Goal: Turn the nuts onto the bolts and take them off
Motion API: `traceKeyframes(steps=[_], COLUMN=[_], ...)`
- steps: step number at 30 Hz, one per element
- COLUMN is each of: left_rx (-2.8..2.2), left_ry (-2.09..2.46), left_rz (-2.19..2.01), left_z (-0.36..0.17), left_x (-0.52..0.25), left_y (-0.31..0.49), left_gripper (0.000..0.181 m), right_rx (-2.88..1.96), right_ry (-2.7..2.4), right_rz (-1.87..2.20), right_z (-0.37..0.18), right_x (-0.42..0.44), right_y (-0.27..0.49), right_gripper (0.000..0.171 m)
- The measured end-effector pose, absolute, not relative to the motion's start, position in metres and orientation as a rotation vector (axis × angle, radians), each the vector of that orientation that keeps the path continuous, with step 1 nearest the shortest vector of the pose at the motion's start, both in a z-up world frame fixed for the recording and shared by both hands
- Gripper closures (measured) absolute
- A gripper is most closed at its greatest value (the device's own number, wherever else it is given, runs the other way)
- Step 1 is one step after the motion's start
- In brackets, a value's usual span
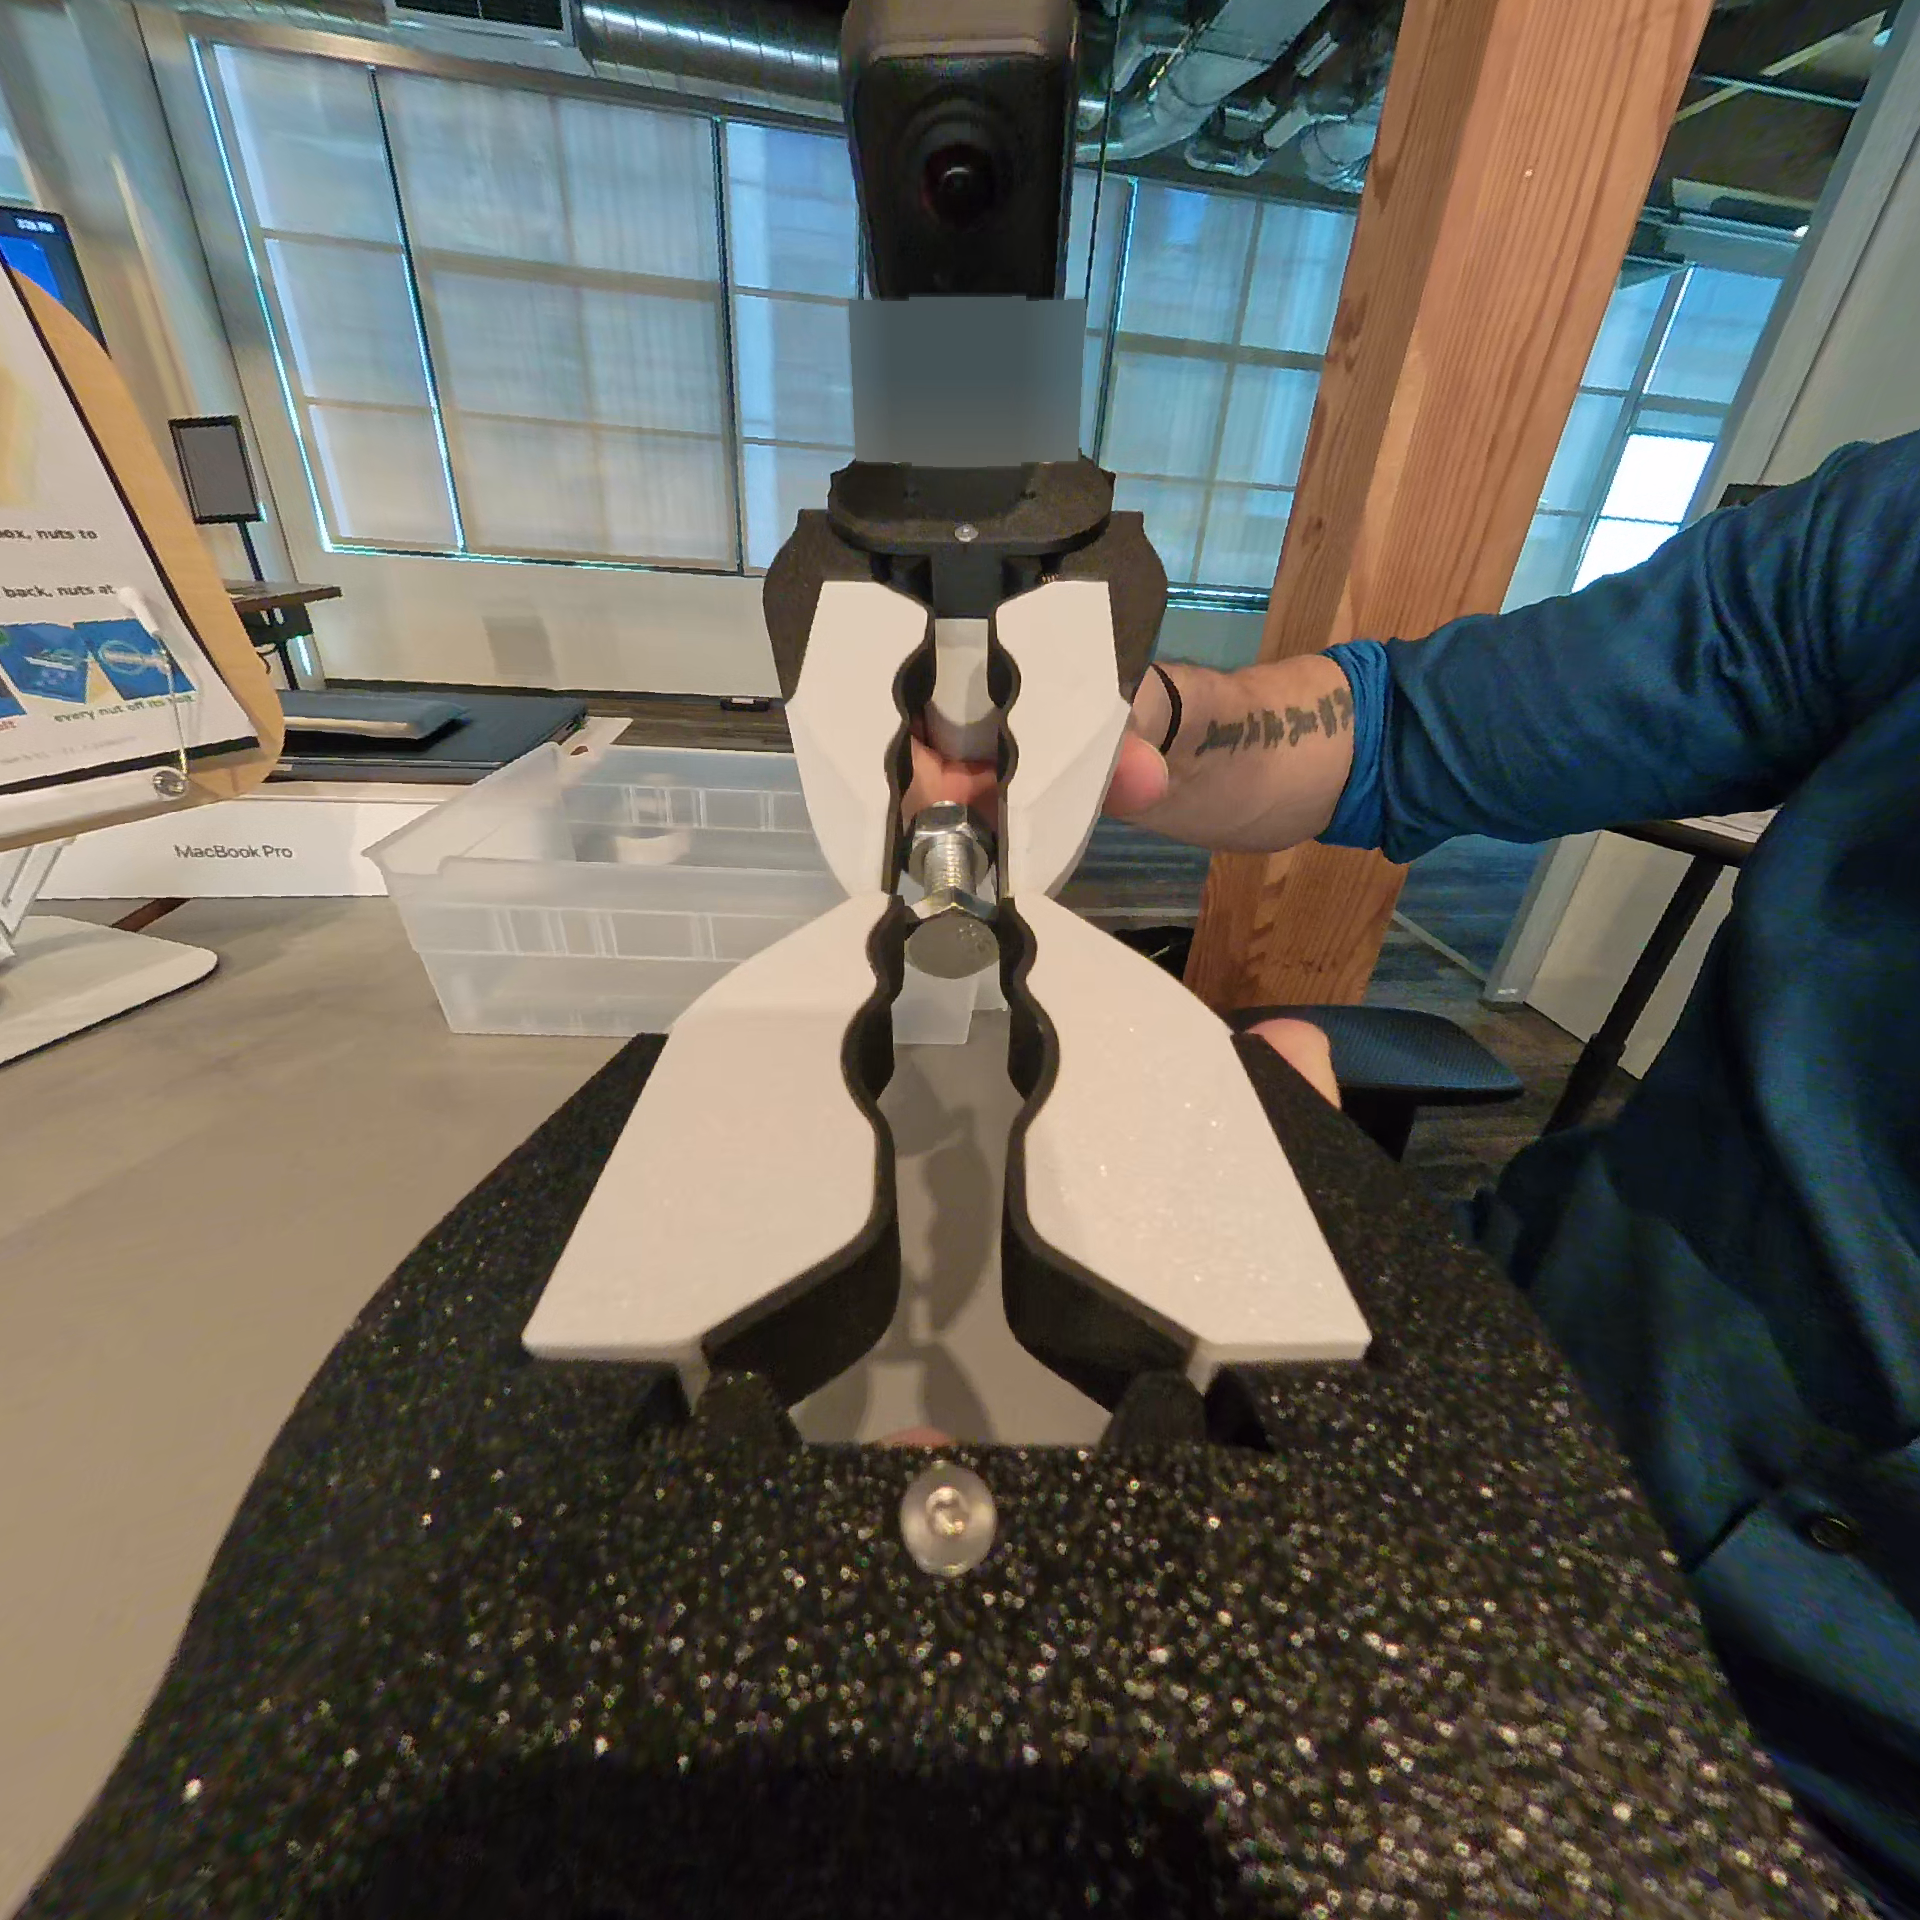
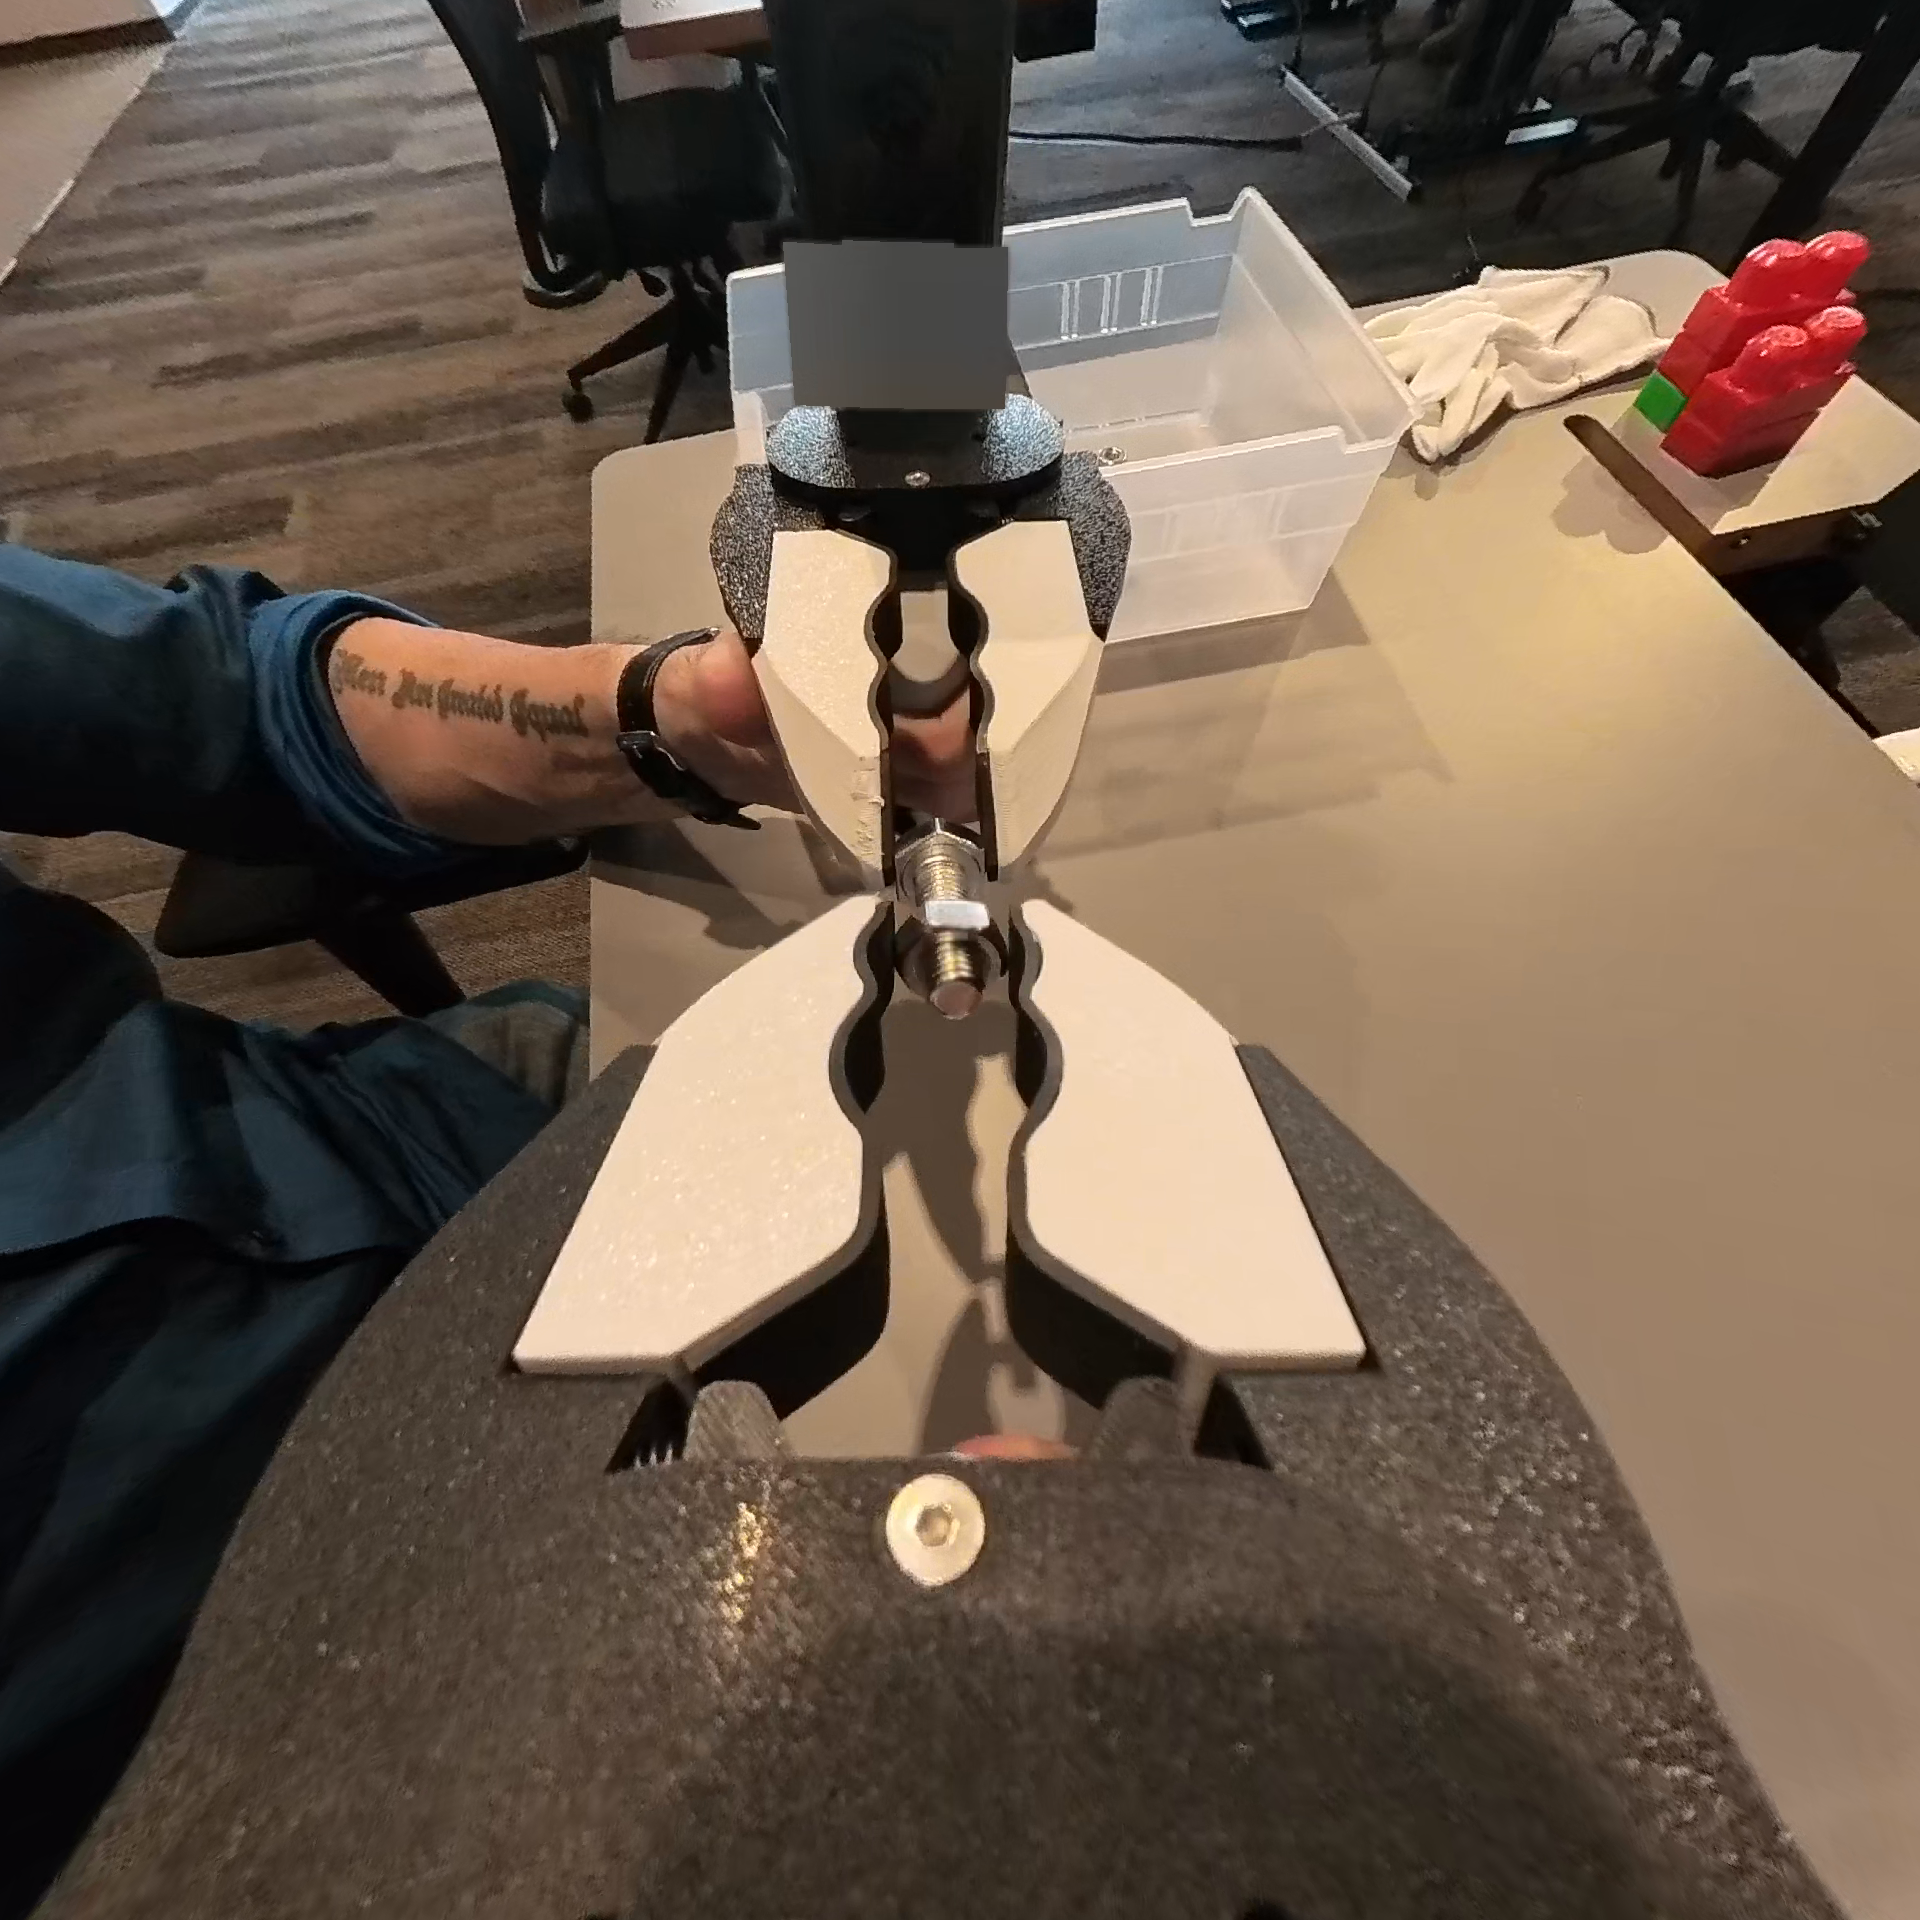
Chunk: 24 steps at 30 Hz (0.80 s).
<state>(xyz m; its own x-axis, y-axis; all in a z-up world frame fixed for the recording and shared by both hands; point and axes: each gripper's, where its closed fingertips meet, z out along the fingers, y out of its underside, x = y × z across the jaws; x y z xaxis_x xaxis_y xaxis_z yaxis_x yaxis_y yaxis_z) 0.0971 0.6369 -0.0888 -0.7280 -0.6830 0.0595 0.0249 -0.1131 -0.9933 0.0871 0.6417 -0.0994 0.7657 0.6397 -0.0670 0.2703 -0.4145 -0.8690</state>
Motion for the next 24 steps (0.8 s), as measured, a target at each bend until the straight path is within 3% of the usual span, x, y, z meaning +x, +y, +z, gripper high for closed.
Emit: traceKeyframes(steps=[13,19,24], left_rx=[-0.751,-0.774,-0.835], left_ry=[1.661,1.625,1.575], left_rz=[-1.802,-1.793,-1.705], left_z=[-0.092,-0.087,-0.090], left_x=[0.105,0.105,0.115], left_y=[0.640,0.649,0.660], left_gripper=[0.161,0.142,0.117], right_rx=[-2.040,-2.032,-2.038], right_ry=[-0.684,-0.667,-0.653], right_rz=[0.465,0.451,0.428], right_z=[-0.099,-0.093,-0.089], right_x=[0.095,0.103,0.110], right_y=[0.638,0.634,0.631], right_gripper=[0.152,0.152,0.151])
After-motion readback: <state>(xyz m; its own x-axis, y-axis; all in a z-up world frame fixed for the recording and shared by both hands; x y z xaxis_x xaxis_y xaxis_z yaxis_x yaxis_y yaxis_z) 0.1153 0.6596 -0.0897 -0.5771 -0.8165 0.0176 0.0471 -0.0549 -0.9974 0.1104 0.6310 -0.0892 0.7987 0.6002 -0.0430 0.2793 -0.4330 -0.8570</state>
